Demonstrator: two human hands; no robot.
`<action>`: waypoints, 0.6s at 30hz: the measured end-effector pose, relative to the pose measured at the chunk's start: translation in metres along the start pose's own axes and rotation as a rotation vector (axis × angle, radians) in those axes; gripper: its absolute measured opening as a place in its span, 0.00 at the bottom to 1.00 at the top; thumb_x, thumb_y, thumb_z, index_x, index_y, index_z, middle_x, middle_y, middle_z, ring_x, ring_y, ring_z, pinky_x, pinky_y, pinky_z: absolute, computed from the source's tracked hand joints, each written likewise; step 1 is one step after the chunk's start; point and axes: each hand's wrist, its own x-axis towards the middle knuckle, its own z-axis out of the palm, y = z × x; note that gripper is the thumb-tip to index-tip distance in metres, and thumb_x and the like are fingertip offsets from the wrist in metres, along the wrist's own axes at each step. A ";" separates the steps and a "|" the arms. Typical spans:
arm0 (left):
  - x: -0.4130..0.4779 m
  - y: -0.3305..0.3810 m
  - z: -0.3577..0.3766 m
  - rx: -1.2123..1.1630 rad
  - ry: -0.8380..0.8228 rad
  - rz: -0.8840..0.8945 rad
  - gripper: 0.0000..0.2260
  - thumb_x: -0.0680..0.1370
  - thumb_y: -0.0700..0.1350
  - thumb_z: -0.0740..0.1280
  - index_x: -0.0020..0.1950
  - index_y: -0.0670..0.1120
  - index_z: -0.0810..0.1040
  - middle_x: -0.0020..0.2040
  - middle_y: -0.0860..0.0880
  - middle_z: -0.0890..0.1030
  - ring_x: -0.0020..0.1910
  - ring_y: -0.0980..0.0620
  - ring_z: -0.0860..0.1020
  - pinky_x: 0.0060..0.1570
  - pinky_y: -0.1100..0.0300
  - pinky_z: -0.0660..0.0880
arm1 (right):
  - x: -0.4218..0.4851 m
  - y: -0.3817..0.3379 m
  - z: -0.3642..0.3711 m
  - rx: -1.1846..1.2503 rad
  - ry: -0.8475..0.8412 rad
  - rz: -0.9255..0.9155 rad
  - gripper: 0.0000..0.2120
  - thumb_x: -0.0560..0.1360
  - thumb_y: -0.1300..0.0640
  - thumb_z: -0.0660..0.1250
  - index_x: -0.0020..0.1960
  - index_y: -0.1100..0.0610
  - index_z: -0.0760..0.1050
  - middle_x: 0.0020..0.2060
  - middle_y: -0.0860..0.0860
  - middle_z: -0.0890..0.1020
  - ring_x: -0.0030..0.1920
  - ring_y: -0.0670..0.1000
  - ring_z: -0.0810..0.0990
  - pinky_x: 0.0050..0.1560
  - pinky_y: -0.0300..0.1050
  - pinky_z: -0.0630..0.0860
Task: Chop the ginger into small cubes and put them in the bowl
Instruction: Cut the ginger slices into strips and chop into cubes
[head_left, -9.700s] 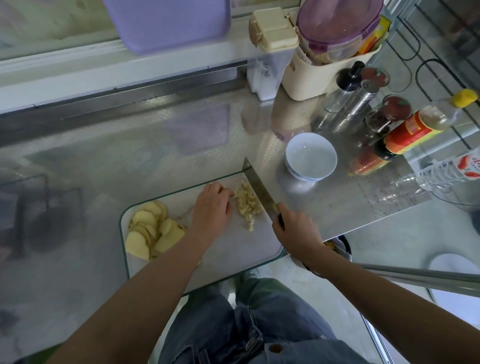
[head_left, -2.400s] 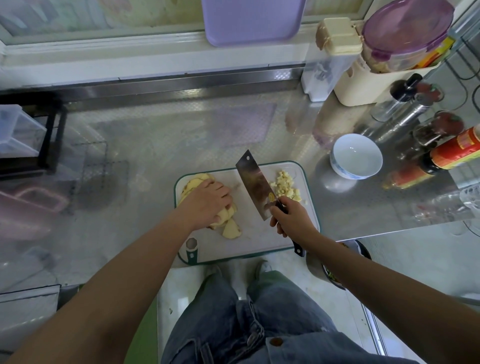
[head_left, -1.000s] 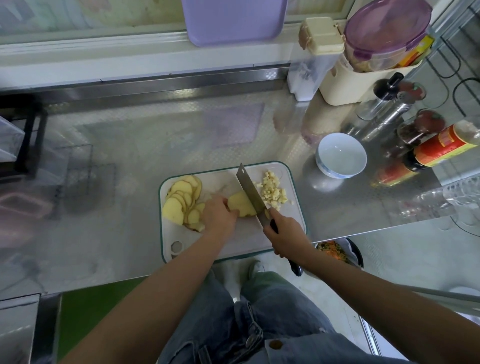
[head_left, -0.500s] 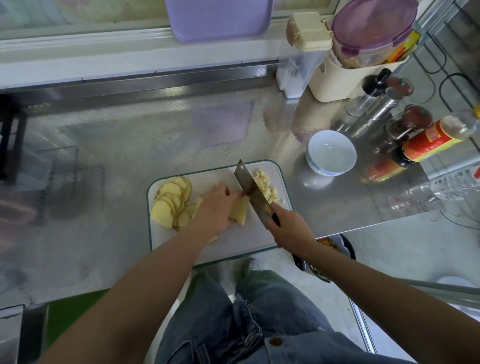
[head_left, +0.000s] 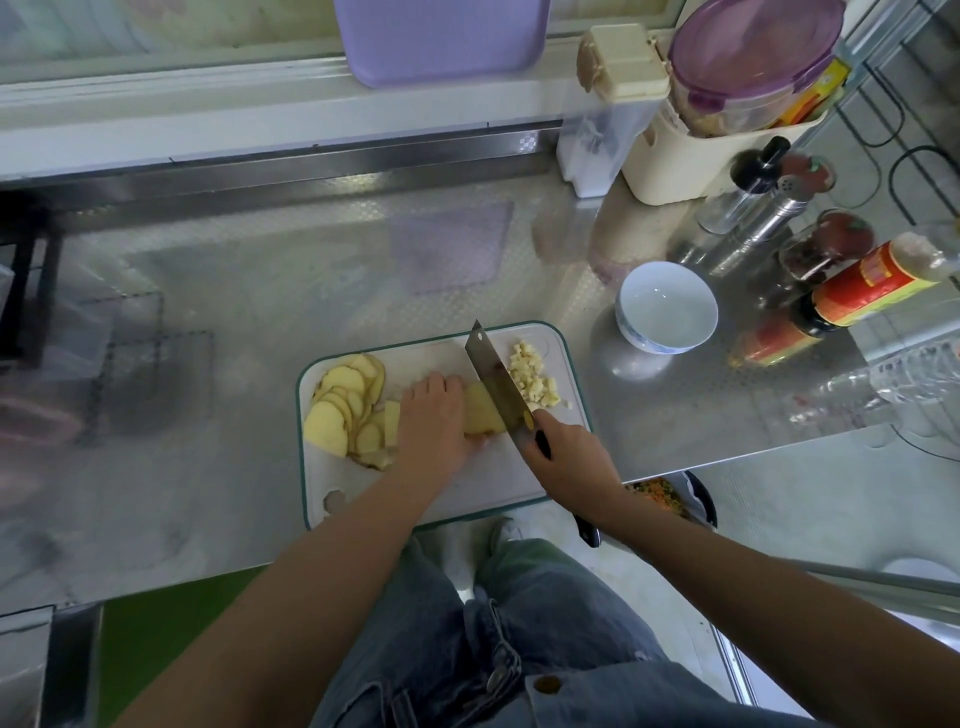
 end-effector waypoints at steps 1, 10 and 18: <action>-0.002 0.001 0.002 -0.016 0.019 -0.012 0.30 0.68 0.64 0.70 0.61 0.47 0.70 0.57 0.46 0.73 0.56 0.47 0.72 0.55 0.55 0.68 | 0.000 0.001 0.002 -0.016 0.007 0.002 0.09 0.79 0.50 0.58 0.46 0.54 0.67 0.31 0.54 0.77 0.32 0.56 0.77 0.35 0.49 0.74; -0.013 -0.007 0.006 -0.111 0.052 -0.015 0.24 0.71 0.56 0.71 0.63 0.48 0.72 0.63 0.44 0.71 0.61 0.45 0.70 0.58 0.55 0.68 | 0.005 -0.002 0.007 -0.041 -0.020 -0.007 0.08 0.81 0.52 0.56 0.48 0.56 0.66 0.33 0.56 0.77 0.33 0.57 0.77 0.36 0.52 0.77; -0.016 -0.009 -0.001 -0.151 0.067 0.037 0.28 0.70 0.58 0.72 0.65 0.47 0.69 0.61 0.45 0.71 0.59 0.46 0.71 0.52 0.56 0.71 | 0.006 -0.005 -0.018 -0.070 0.024 -0.053 0.09 0.81 0.54 0.57 0.47 0.58 0.69 0.35 0.56 0.77 0.35 0.57 0.77 0.37 0.52 0.76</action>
